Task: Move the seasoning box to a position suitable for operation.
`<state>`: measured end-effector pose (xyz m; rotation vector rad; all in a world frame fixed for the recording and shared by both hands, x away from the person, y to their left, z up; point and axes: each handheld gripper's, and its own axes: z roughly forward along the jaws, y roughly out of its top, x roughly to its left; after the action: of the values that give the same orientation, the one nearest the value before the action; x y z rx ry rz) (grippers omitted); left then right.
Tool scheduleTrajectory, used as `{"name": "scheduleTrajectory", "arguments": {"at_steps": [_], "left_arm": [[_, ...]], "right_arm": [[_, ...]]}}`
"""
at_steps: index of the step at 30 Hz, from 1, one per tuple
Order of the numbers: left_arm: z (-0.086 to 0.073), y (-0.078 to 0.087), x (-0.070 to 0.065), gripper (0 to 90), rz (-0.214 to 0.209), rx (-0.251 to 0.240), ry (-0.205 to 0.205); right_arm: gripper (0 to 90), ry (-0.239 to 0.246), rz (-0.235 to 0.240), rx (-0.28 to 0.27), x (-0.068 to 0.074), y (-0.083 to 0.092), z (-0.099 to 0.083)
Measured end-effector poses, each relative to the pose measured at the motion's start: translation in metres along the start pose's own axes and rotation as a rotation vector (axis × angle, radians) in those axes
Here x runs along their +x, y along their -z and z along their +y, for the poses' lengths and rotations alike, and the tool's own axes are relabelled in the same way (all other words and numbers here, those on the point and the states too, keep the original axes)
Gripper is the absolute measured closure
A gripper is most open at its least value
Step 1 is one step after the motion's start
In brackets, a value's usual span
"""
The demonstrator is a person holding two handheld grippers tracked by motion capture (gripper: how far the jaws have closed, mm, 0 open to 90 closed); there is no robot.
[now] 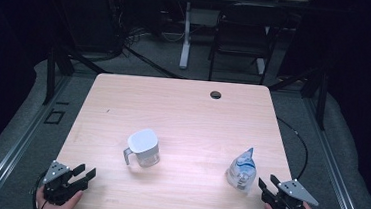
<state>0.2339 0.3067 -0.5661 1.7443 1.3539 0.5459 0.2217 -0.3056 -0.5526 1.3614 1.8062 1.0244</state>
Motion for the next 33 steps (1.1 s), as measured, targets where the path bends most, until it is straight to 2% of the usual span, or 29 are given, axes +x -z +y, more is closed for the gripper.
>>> {"name": "scheduleTrajectory", "arguments": {"at_steps": [3,6,10,16,21,22,28,33], "left_arm": [[0.0,0.0,0.0,51.1,0.001,-0.006,0.001],[0.001,0.0,-0.001,51.1,-0.003,-0.002,-0.005],[0.001,-0.002,-0.003,51.1,-0.002,0.002,-0.012],[0.003,-0.005,-0.009,49.1,0.009,0.006,-0.023],[0.006,-0.011,-0.013,48.9,-0.006,-0.007,-0.047],[0.007,-0.013,-0.014,49.3,-0.012,0.003,-0.046],[0.017,-0.024,-0.018,50.0,-0.044,-0.016,-0.032],[0.024,-0.036,-0.025,51.2,-0.054,0.001,-0.073]], "right_arm": [[52.3,0.012,-0.009,-0.003,0.001,0.0,0.001],[51.1,0.001,-0.019,-0.005,0.001,0.0,0.002],[50.6,-0.024,0.002,0.001,0.001,0.0,0.002],[50.6,-0.014,0.005,0.015,0.005,-0.004,0.003],[50.8,-0.011,0.009,0.025,0.007,-0.007,0.003],[50.8,-0.01,0.008,0.028,0.007,-0.007,0.003],[50.8,-0.008,-0.004,0.033,0.005,-0.011,0.003],[50.8,-0.016,-0.012,0.039,0.0,-0.013,0.003]]}}
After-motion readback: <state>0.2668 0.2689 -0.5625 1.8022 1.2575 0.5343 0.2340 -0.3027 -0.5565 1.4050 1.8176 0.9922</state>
